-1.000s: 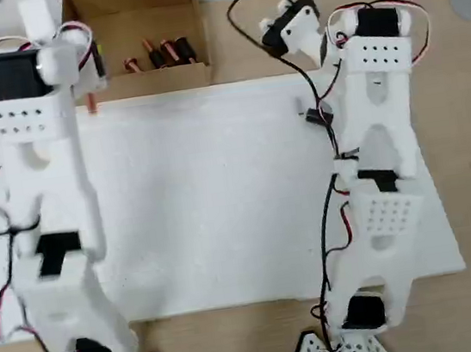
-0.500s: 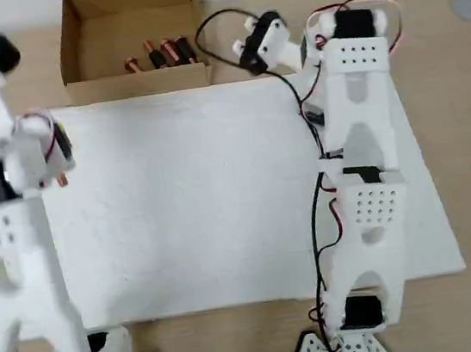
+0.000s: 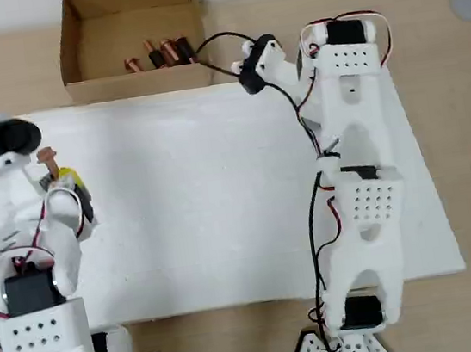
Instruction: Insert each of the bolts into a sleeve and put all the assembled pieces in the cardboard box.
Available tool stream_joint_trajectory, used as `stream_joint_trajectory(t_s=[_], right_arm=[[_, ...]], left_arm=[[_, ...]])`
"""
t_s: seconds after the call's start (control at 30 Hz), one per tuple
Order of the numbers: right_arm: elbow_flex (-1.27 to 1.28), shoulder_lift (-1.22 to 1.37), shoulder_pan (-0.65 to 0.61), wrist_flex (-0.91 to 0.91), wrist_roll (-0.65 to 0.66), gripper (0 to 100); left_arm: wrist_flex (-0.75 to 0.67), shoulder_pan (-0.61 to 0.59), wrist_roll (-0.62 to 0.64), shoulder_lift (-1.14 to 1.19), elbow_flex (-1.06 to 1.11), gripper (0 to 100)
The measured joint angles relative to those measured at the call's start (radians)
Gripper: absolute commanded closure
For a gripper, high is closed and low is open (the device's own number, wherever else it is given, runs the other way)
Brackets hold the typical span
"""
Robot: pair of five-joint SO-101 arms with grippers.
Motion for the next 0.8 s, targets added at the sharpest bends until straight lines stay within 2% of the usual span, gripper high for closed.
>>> stream_joint_trajectory(t_s=[0.67,0.8], right_arm=[[-0.127,0.216,0.017,0.008,0.002,86.0],[-0.129,0.213,0.018,0.008,0.002,92.4]], left_arm=[[-0.018,0.0,0.0,-0.048,0.046,100],[-0.018,0.0,0.0,-0.048,0.046,100]])
